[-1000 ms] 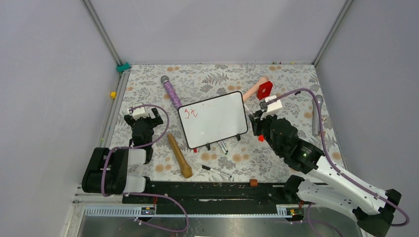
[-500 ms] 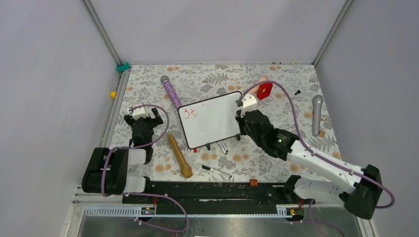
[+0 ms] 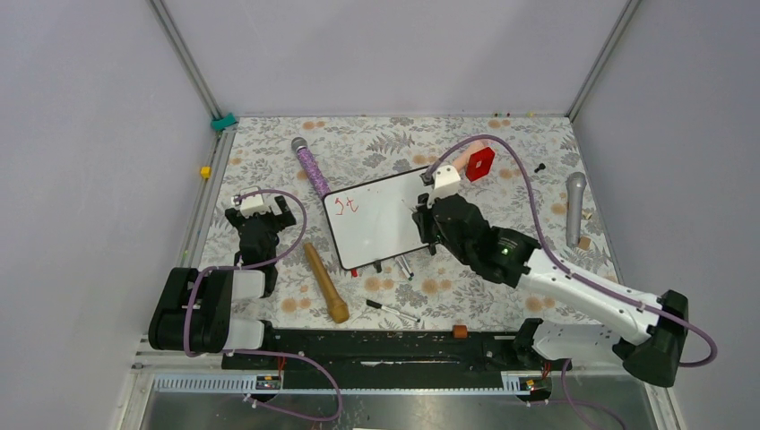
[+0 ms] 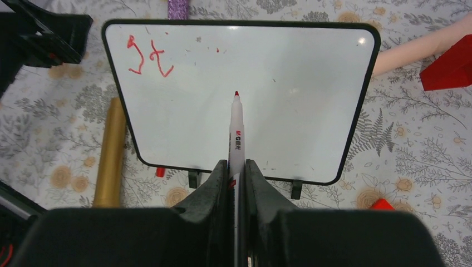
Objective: Write a sentence on the whiteboard
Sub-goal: Pass from the right arm to the left
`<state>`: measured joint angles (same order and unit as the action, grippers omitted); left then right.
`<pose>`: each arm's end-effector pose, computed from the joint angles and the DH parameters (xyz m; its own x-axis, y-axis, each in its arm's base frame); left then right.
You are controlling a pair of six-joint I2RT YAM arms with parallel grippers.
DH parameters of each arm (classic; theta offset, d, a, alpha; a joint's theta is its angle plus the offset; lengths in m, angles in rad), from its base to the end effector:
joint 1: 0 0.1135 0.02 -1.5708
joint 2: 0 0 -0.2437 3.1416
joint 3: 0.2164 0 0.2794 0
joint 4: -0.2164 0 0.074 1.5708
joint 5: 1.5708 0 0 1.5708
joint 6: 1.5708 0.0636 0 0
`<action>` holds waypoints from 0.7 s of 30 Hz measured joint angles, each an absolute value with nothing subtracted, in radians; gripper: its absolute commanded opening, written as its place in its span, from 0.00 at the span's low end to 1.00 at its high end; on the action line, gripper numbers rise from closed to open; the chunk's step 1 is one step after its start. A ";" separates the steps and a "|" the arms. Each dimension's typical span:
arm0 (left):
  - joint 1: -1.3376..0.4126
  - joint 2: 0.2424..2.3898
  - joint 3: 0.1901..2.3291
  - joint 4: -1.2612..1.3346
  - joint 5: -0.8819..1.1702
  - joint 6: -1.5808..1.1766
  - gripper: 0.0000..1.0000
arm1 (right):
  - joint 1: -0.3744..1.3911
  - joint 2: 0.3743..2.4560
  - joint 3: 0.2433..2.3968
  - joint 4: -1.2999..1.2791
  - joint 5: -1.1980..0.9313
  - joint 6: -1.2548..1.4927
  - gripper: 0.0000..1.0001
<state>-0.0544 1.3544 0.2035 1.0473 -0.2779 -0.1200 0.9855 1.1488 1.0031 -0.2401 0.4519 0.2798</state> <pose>0.2687 0.0028 0.1128 -0.0762 -0.1111 -0.9909 -0.2309 0.9687 -0.0909 0.2002 0.2518 0.3062 -0.3452 -0.0711 -0.9358 -0.4485 0.8884 0.0979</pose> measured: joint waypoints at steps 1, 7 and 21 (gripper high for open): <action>-0.054 1.354 0.204 1.047 -0.278 -0.120 0.99 | 0.986 1.129 1.003 -0.248 0.451 0.288 0.00; -0.054 1.354 0.204 1.047 -0.278 -0.120 0.99 | 0.993 0.962 0.898 -0.181 0.460 0.321 0.00; -0.054 1.354 0.204 1.047 -0.278 -0.120 0.99 | 0.995 0.963 0.859 -0.075 0.424 0.275 0.00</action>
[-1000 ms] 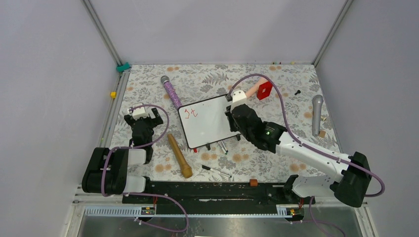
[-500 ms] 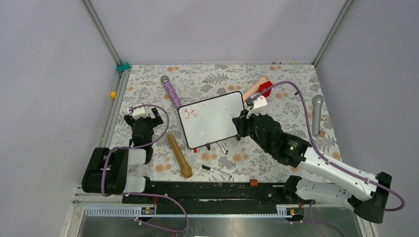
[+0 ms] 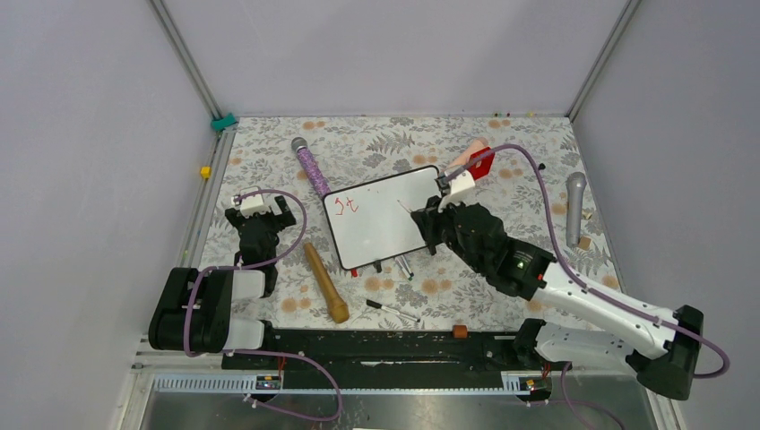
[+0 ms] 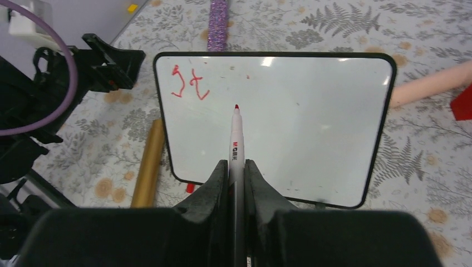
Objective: Write a sentence on the whiteboard
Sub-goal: Pass from the right arm to the left
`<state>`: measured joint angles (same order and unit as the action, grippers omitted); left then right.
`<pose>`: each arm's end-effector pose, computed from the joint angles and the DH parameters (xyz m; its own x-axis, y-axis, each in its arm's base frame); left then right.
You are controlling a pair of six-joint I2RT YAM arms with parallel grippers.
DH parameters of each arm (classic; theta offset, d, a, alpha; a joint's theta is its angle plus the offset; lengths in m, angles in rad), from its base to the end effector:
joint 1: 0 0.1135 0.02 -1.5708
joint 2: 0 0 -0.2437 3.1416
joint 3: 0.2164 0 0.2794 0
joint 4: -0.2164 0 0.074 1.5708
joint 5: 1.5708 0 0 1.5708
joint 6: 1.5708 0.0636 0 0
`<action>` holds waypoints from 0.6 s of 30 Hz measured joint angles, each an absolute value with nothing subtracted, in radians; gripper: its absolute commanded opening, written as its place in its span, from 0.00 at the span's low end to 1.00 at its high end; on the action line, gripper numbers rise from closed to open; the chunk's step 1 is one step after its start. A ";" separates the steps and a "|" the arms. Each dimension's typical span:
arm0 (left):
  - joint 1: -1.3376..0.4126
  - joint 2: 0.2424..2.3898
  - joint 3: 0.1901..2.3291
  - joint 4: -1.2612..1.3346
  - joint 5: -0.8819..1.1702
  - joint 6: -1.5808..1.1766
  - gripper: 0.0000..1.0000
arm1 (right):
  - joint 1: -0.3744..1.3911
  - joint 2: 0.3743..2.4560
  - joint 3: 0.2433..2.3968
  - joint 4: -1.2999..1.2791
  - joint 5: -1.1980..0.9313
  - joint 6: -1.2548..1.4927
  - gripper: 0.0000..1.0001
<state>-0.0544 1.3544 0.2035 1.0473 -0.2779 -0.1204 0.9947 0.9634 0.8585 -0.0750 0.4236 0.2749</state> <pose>0.2687 0.0028 0.1128 -0.0761 -0.1115 -0.9908 -0.2310 0.9687 -0.0913 0.1790 0.2276 0.3211 -0.2415 0.0825 -0.9669 -0.4973 0.8451 0.1963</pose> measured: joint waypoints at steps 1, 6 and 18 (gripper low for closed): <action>-0.054 1.354 0.204 1.047 -0.278 -0.120 0.99 | 0.995 0.991 0.890 -0.083 0.403 0.284 0.00; -0.054 1.354 0.204 1.047 -0.278 -0.120 0.99 | 0.996 1.091 0.950 -0.104 0.345 0.317 0.00; -0.071 1.244 0.201 0.953 -0.290 -0.106 0.99 | 0.997 1.168 0.985 -0.175 0.257 0.369 0.00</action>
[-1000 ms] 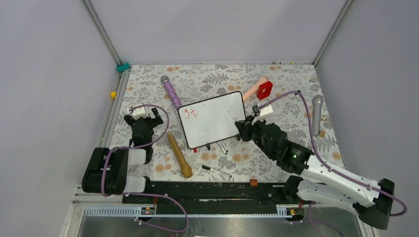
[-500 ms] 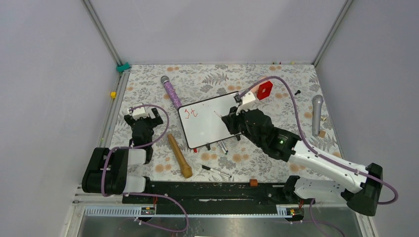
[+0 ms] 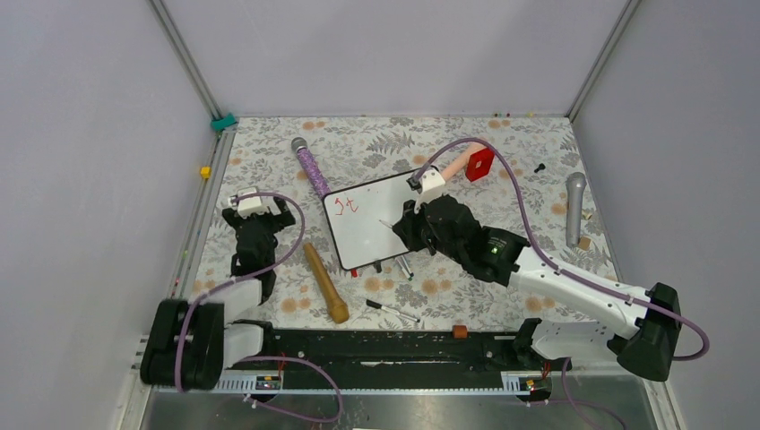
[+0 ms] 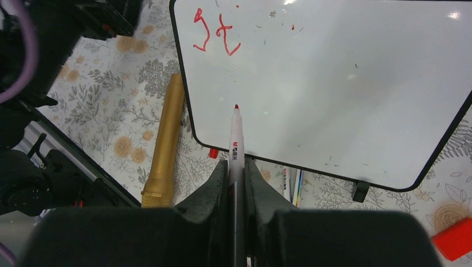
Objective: Write a sentence on the whiteboard
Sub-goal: Pass from the right arm to the left
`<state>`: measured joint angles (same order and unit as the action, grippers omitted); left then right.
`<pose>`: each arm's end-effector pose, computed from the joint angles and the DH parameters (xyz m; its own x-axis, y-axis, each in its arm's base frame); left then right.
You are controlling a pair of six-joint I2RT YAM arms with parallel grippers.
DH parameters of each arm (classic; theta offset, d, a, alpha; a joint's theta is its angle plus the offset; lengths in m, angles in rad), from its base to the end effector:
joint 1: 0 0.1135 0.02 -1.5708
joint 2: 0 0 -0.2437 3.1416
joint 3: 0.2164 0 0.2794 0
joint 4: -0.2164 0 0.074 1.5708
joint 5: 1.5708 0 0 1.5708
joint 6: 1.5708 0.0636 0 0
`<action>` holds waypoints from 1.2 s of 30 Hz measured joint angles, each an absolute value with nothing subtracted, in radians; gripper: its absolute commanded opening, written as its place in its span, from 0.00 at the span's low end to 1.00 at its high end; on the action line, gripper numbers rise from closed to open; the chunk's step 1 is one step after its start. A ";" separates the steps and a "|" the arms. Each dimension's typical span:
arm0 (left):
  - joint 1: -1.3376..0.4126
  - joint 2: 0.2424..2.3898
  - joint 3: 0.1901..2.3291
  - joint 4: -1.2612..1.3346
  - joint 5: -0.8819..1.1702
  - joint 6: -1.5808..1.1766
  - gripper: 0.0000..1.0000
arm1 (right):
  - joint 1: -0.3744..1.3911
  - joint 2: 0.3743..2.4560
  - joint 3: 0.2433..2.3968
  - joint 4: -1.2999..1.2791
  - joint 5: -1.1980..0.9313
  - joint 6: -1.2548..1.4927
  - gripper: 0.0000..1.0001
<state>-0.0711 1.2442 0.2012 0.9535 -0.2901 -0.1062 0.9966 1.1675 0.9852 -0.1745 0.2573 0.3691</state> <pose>0.2661 -0.0007 0.1267 -0.0657 -0.0971 -0.9931 -0.2243 0.9712 -0.0801 0.1931 0.2688 0.2998 -0.4232 -0.0118 -0.9060 -0.5681 0.7824 0.2552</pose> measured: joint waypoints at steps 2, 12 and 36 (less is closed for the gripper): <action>-0.084 1.091 0.207 0.829 -0.305 -0.137 0.99 | 0.997 1.168 1.000 -0.204 0.247 0.379 0.00; -0.089 0.689 0.318 0.389 -0.126 -0.378 0.99 | 0.997 1.195 1.119 -0.320 0.186 0.443 0.00; -0.889 0.628 0.381 0.271 0.237 -0.041 0.84 | 0.995 1.240 1.407 -0.773 0.160 0.465 0.00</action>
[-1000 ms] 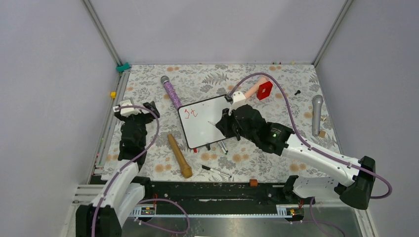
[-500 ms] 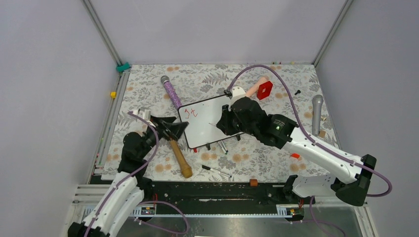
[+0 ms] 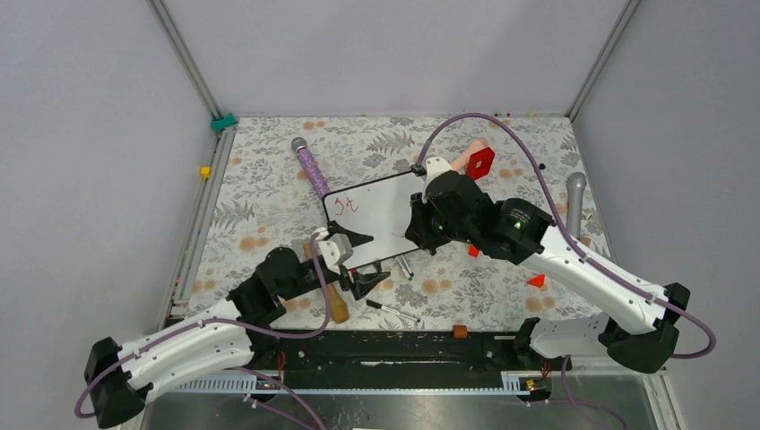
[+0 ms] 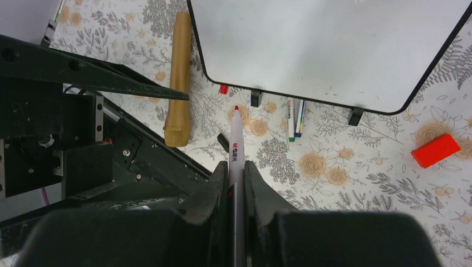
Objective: Write a sentence on the whiteboard
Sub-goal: Pass from the right arm to the left
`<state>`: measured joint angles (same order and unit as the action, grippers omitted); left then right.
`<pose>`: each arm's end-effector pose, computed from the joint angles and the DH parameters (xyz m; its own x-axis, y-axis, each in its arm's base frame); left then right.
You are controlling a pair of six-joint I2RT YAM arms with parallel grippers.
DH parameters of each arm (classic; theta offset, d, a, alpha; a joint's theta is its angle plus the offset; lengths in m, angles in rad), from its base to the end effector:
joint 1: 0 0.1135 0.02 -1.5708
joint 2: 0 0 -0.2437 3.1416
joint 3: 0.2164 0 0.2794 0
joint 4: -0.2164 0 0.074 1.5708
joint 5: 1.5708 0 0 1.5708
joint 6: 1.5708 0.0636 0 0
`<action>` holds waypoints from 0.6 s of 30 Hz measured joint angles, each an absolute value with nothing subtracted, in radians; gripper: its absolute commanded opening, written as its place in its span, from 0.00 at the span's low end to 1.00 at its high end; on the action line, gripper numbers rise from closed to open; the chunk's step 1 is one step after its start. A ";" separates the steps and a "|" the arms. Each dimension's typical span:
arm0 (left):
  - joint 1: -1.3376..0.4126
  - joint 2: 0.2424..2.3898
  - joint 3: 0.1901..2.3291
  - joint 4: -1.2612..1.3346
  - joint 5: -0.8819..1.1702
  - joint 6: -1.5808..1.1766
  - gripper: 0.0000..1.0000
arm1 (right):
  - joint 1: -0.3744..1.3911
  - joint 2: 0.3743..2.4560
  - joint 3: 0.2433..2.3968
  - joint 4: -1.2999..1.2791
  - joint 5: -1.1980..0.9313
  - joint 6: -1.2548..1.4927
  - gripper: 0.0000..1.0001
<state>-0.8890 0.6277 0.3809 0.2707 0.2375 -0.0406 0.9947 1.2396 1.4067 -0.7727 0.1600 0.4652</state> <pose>0.1382 -0.1941 0.2514 -0.0216 -0.0360 -0.9991 0.9027 0.4288 -0.0349 0.1786 0.2564 0.3706 -0.6165 -0.1361 -0.7755 -0.5370 0.7930 0.2878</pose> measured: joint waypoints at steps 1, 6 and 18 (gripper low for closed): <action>-0.928 0.651 0.400 0.259 0.212 0.011 0.82 | 0.995 1.240 1.409 -0.783 0.155 0.464 0.00; -0.991 0.768 0.501 0.247 0.138 0.186 0.78 | 0.994 1.257 1.442 -0.823 0.121 0.457 0.00; -1.018 0.893 0.564 0.224 0.130 0.350 0.57 | 0.994 1.286 1.455 -0.842 0.054 0.453 0.00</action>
